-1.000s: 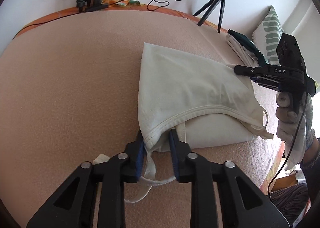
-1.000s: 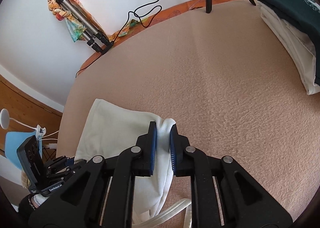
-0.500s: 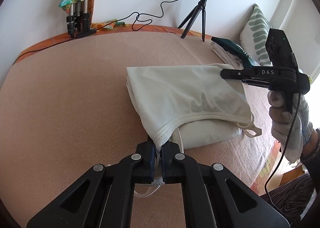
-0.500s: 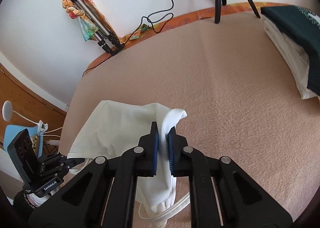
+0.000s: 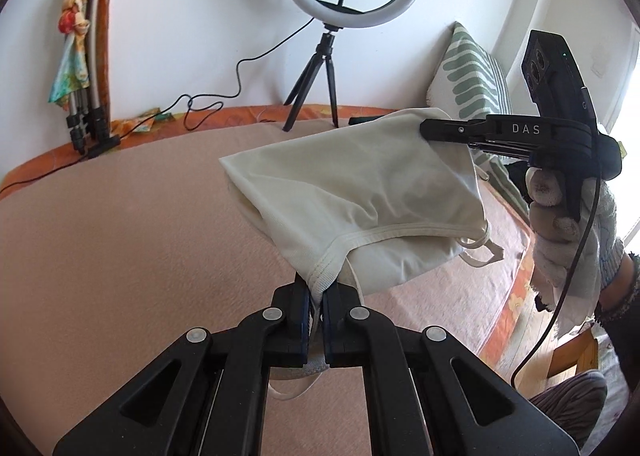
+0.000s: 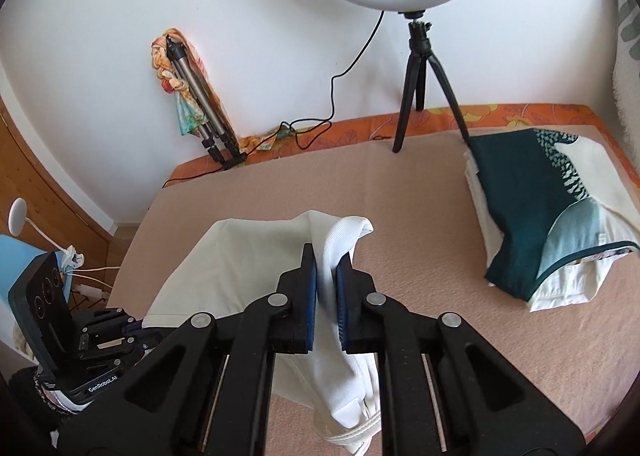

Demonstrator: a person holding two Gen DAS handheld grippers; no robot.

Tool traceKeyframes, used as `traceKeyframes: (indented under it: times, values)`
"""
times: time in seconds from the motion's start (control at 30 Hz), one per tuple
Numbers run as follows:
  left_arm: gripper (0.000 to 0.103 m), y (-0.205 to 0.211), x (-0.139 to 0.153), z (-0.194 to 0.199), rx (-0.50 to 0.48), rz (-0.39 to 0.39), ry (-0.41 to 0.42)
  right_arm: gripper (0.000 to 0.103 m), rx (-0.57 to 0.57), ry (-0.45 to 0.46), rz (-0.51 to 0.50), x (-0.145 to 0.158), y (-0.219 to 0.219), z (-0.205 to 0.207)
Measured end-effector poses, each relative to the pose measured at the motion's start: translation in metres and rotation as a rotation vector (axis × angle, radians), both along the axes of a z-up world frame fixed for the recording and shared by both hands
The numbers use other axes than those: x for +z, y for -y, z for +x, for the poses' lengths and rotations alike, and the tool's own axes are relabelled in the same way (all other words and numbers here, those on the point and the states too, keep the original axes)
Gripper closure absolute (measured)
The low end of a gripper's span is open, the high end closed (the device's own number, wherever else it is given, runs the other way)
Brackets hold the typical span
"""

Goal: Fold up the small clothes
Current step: 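Lift the folded camisole with both tools and carry it onto the clothes stack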

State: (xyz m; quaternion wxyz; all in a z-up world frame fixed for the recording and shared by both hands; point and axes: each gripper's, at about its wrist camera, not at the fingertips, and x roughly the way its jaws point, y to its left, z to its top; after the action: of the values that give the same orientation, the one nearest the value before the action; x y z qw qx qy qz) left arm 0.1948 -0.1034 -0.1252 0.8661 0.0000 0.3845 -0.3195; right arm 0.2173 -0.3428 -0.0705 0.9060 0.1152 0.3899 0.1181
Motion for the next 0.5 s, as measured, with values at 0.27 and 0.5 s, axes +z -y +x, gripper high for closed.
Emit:
traceKeyframes:
  times: [0.27, 0.5]
  values:
    - [0.1, 0.099, 0.02, 0.016, -0.092, -0.023, 0.061, 0.094, -0.098, 0.066, -0.047, 0.041, 0.083, -0.001]
    - [0.1, 0.171, 0.031, 0.04, -0.139, -0.046, 0.098, 0.094, -0.164, 0.118, -0.095, 0.068, 0.151, 0.019]
